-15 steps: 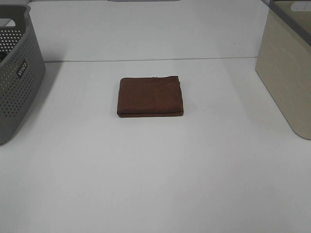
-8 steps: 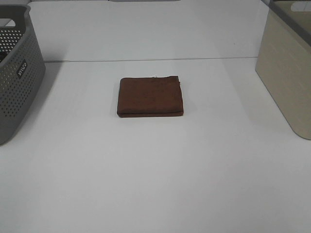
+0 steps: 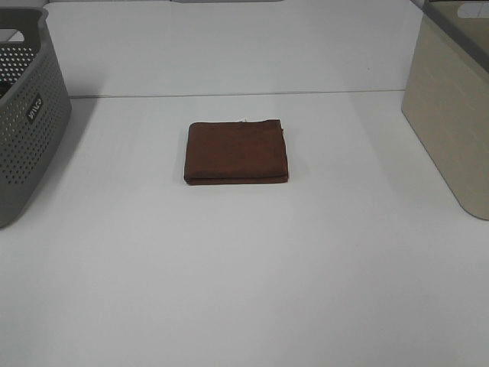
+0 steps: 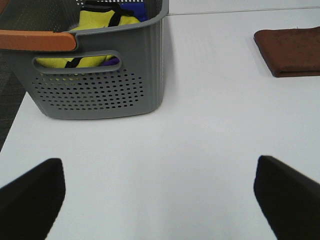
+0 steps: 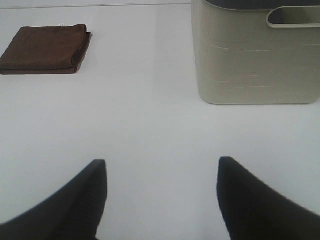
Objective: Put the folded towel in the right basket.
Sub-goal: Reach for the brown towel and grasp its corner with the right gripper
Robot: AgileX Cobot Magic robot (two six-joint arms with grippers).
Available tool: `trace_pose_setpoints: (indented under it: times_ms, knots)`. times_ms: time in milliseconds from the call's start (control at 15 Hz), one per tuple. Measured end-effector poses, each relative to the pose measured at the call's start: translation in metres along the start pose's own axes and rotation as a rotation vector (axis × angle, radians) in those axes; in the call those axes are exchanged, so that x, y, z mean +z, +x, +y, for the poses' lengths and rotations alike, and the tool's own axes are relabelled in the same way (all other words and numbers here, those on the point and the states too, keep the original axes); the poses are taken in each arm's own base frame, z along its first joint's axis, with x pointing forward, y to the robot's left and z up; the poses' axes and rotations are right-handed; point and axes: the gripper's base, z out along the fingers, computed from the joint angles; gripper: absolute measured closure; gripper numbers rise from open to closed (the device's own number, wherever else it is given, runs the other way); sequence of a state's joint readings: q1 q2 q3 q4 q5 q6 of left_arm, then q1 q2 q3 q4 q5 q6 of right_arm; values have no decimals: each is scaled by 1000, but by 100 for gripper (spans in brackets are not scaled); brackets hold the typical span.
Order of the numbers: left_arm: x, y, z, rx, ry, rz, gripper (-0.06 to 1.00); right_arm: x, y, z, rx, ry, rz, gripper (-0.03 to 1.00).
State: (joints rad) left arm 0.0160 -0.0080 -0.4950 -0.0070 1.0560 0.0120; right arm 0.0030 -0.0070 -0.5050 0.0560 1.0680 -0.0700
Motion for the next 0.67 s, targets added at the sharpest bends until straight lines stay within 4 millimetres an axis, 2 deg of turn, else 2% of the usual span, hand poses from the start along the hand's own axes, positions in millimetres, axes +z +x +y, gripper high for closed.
trace_pose_setpoints:
  times_ms: [667]
  knots:
    - [0, 0, 0, 0, 0, 0, -3, 0, 0, 0, 0, 0, 0, 36]
